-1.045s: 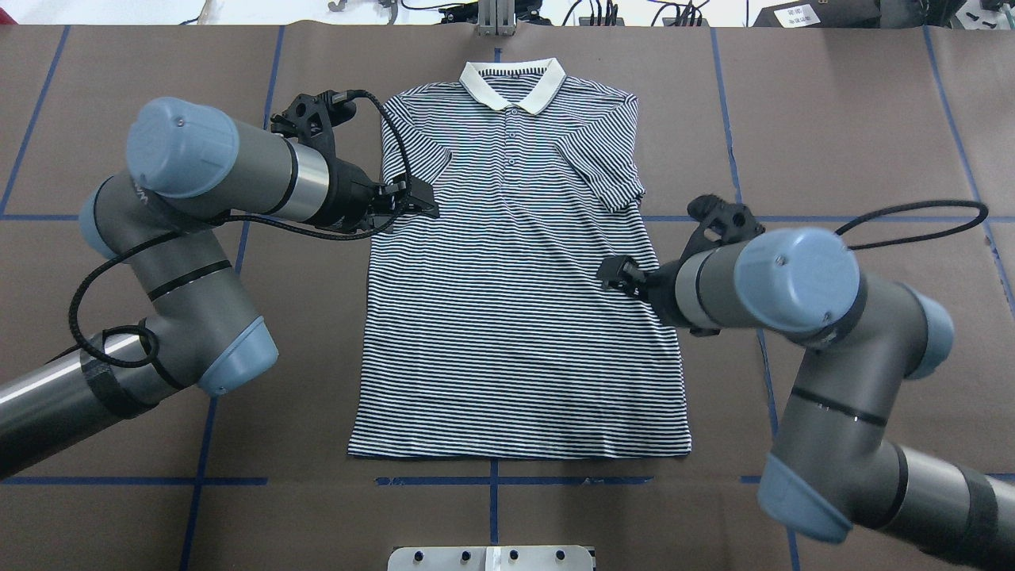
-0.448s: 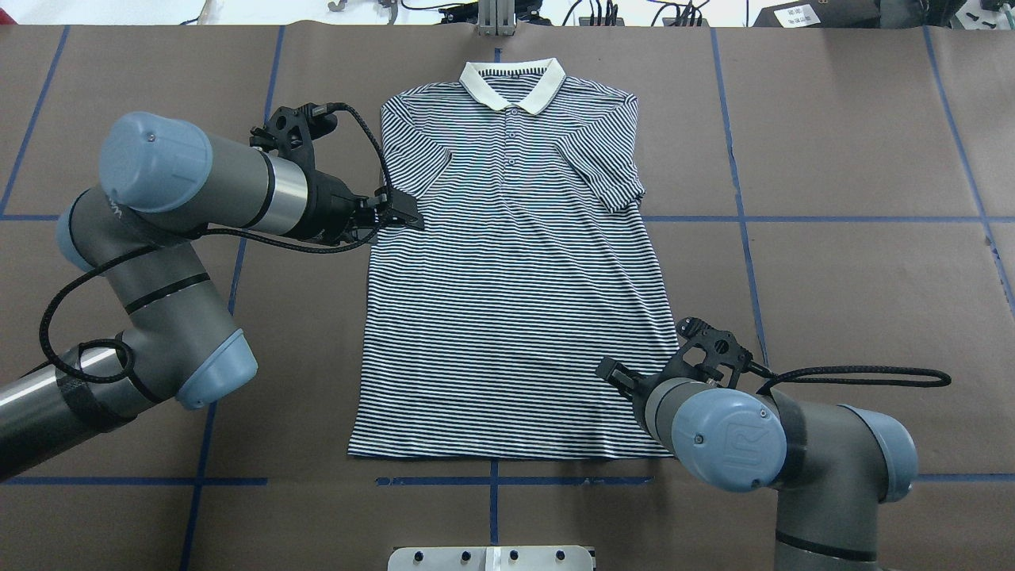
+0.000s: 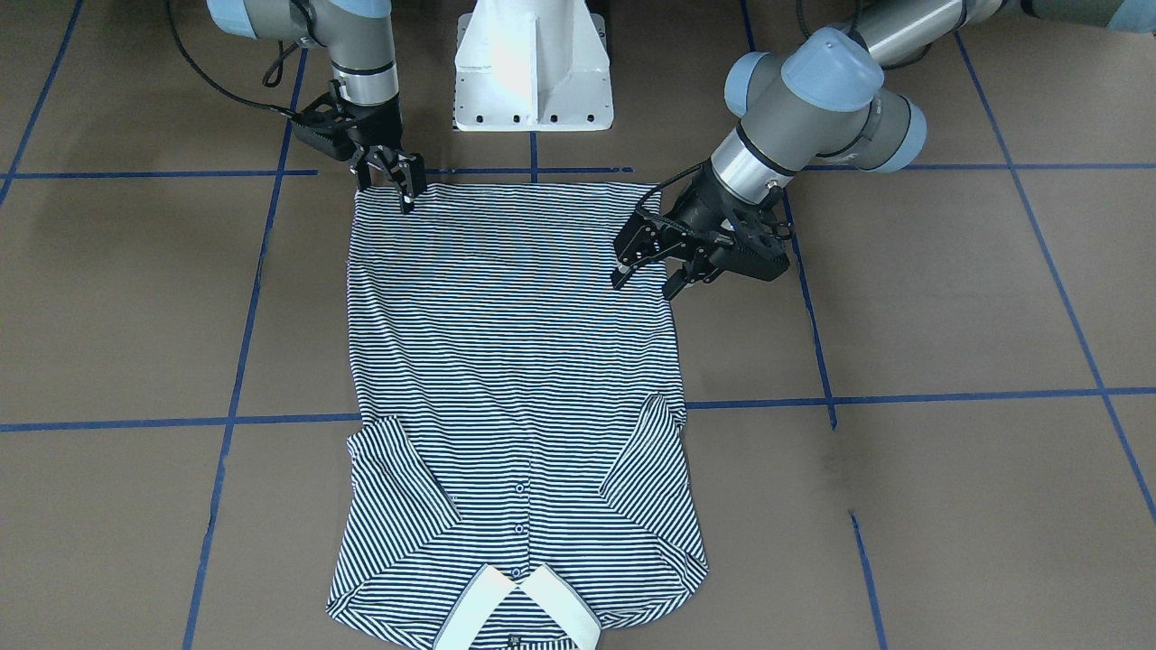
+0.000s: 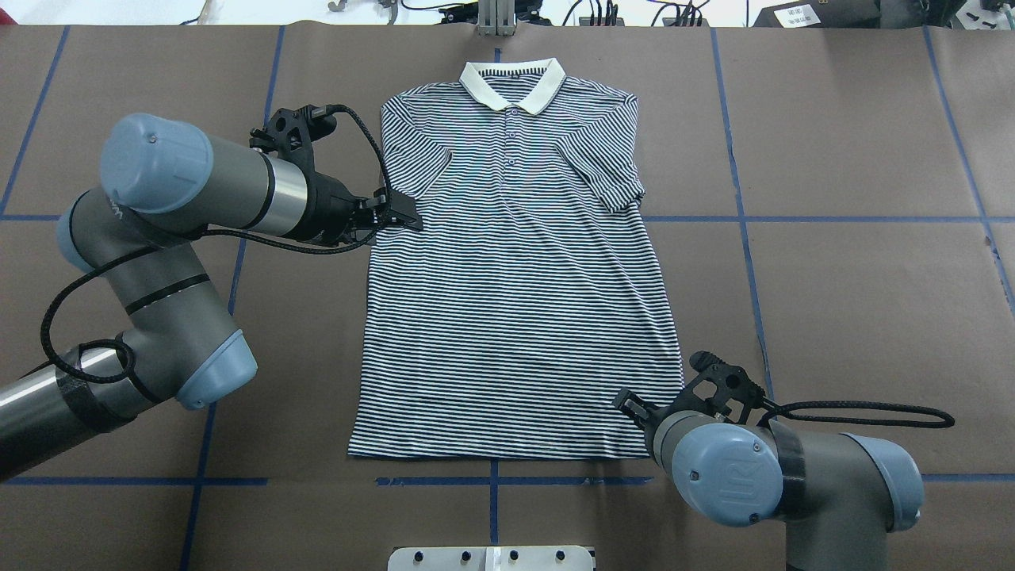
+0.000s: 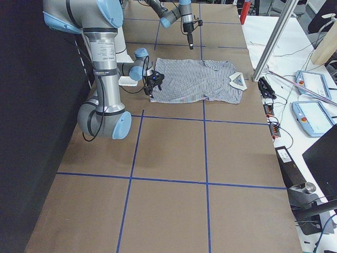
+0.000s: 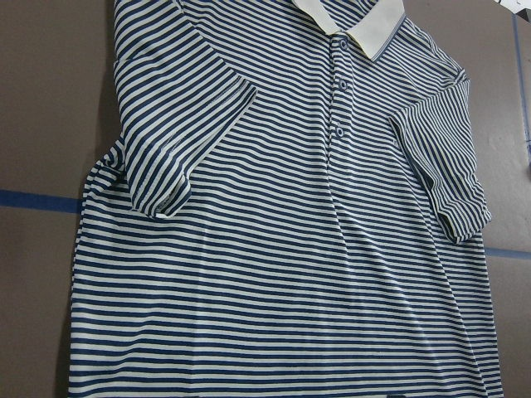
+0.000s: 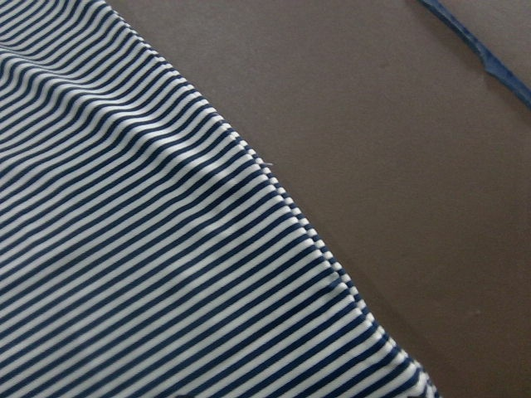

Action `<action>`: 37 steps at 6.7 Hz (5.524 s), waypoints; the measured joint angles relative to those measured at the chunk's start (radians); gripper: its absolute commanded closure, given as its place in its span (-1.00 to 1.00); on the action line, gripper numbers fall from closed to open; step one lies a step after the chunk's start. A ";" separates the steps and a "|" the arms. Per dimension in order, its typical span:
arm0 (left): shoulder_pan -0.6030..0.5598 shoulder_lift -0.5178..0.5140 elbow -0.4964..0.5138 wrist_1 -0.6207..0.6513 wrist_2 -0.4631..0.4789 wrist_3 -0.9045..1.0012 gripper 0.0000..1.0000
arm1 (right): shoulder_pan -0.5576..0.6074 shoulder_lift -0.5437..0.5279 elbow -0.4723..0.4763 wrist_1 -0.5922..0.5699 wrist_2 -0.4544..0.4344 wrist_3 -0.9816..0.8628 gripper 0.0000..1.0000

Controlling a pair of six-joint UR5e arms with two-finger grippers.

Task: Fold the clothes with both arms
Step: 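Move both grippers to the hem corners nearest the robot, then grasp the hem corners with both grippers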

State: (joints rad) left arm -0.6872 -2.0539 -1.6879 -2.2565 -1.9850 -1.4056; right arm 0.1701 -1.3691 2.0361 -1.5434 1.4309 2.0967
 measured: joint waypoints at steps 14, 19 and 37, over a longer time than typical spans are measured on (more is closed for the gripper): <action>0.382 0.229 -0.278 0.271 0.429 -0.306 -0.48 | -0.021 -0.091 0.127 -0.003 0.017 0.034 1.00; 0.488 0.263 -0.270 0.317 0.470 -0.345 -0.04 | -0.021 -0.091 0.127 -0.003 0.017 0.034 1.00; 0.524 0.262 -0.342 0.476 0.466 -0.313 0.04 | -0.025 -0.097 0.151 -0.001 0.039 0.034 1.00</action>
State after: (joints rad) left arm -0.1628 -1.7922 -2.0295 -1.7809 -1.5186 -1.7185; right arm 0.1451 -1.4656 2.1870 -1.5447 1.4695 2.1303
